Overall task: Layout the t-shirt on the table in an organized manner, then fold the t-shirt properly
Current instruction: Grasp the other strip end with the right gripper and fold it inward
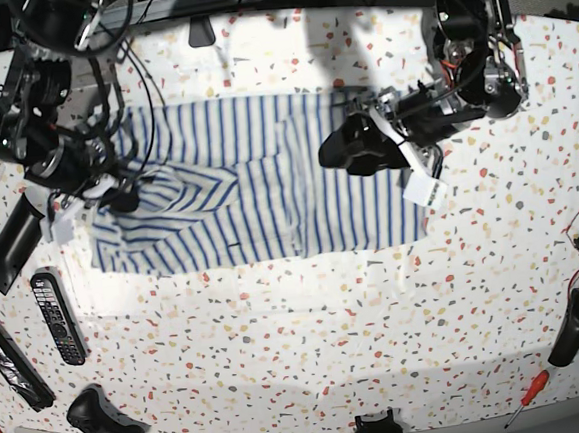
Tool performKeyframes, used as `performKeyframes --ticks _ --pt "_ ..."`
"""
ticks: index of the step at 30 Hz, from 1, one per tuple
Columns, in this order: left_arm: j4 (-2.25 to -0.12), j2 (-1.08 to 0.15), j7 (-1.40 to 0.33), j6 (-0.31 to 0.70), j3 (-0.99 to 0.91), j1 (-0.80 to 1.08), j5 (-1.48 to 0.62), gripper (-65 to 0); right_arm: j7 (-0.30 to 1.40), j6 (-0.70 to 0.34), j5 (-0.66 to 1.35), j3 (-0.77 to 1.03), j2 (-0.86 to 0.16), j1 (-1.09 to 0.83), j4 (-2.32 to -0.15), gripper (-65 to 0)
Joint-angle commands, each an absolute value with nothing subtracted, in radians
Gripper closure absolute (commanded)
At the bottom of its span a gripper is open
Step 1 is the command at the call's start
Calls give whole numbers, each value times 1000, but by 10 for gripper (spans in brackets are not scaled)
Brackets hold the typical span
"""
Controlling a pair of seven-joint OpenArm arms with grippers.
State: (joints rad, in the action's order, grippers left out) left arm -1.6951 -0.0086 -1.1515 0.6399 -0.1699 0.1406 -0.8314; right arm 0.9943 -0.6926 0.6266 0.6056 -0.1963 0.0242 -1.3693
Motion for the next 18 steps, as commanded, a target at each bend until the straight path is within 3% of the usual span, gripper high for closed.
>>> performKeyframes --ticks 1,9,18 --pt "-1713 -6 -1147 661 -168 130 -890 -291 973 -698 623 625 -211 54 -1385 0" --pt "-1713 -6 -1133 685 -168 133 -834 -292 984 -698 613 670 -216 142 -1385 0" --pt "-1710 -6 -843 685 -168 172 -474 -290 1034 -698 688 539 -213 142 -1385 0"
